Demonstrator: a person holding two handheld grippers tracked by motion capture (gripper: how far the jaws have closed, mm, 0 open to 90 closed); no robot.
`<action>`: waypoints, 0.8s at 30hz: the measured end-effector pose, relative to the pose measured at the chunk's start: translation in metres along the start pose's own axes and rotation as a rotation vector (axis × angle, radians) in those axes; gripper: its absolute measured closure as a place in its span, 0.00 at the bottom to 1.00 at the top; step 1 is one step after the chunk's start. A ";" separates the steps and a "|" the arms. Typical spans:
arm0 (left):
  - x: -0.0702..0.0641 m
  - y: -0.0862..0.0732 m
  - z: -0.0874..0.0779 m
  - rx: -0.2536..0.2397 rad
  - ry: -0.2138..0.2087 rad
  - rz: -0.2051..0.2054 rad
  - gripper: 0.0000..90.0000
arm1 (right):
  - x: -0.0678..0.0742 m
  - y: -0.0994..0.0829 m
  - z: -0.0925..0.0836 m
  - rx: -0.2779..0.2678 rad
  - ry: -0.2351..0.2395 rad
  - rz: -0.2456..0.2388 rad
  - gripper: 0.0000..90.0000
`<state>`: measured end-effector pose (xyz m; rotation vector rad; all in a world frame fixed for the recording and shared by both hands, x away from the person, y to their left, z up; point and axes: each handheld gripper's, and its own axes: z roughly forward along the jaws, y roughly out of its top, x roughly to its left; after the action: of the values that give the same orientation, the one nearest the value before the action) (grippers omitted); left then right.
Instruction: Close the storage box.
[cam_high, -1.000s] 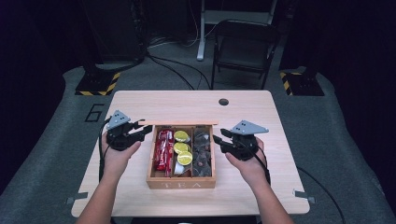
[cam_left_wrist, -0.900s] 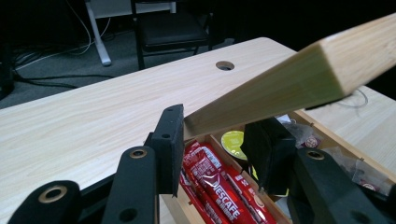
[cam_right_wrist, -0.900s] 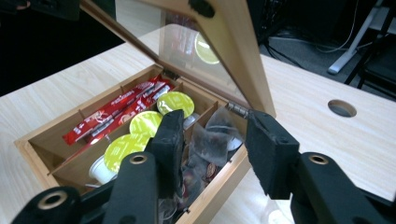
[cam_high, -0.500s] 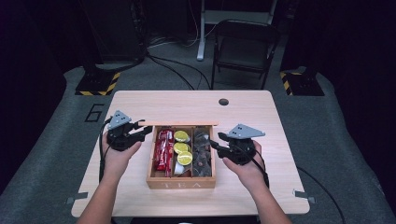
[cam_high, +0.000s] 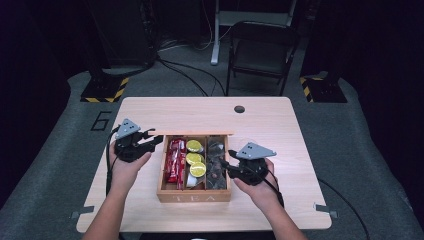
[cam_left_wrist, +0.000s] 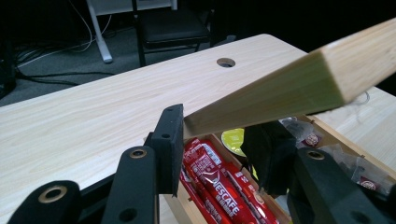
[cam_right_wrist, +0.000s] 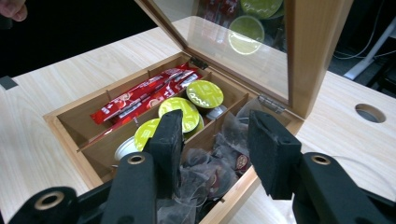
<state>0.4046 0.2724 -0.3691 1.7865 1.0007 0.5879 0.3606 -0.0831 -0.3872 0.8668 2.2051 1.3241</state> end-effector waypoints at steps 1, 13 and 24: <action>0.000 0.000 0.000 0.000 -0.001 -0.002 0.65 | 0.000 -0.004 0.001 0.004 0.008 0.006 0.61; -0.001 -0.004 -0.001 -0.005 -0.002 -0.006 0.64 | 0.003 -0.032 0.031 0.072 0.054 -0.018 0.61; -0.002 -0.005 -0.001 -0.017 0.002 -0.002 0.64 | 0.001 -0.040 0.043 0.101 0.038 0.018 0.55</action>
<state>0.4011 0.2720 -0.3733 1.7707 0.9956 0.5949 0.3754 -0.0694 -0.4428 0.9070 2.3161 1.2565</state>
